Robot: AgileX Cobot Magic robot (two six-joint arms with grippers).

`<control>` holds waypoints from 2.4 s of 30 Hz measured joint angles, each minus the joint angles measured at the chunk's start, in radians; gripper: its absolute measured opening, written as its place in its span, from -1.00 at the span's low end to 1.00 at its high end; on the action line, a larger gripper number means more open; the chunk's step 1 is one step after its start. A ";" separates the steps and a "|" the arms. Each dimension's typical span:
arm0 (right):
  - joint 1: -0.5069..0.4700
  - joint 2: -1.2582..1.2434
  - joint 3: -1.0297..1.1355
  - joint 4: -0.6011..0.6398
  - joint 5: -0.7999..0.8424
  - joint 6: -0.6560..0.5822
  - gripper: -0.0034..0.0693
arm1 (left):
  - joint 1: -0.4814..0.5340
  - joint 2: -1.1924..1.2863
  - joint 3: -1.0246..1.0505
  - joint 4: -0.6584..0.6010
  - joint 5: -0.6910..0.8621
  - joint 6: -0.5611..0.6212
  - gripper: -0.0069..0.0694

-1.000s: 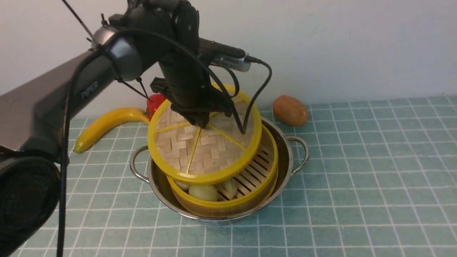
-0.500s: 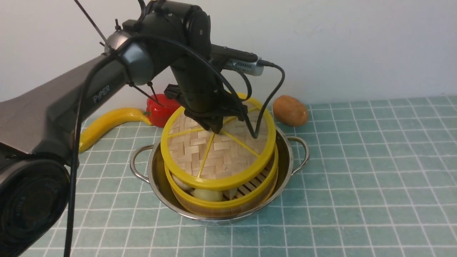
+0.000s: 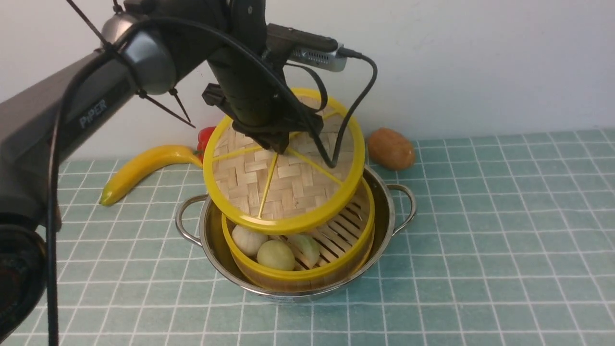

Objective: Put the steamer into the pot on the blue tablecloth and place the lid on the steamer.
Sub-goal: 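Place the yellow bamboo steamer lid onto the steamer in the pot with the left gripper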

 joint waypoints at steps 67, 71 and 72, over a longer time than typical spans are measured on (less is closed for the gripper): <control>0.000 0.003 0.004 0.023 0.000 0.035 0.16 | -0.069 -0.007 0.208 0.092 -0.133 0.001 -0.52; 0.000 0.003 0.004 0.025 0.000 0.035 0.16 | -0.069 -0.007 0.208 0.059 -0.145 0.016 -0.52; 0.000 0.003 0.004 0.025 0.000 0.035 0.16 | -0.069 -0.007 0.208 0.055 -0.151 0.016 -0.52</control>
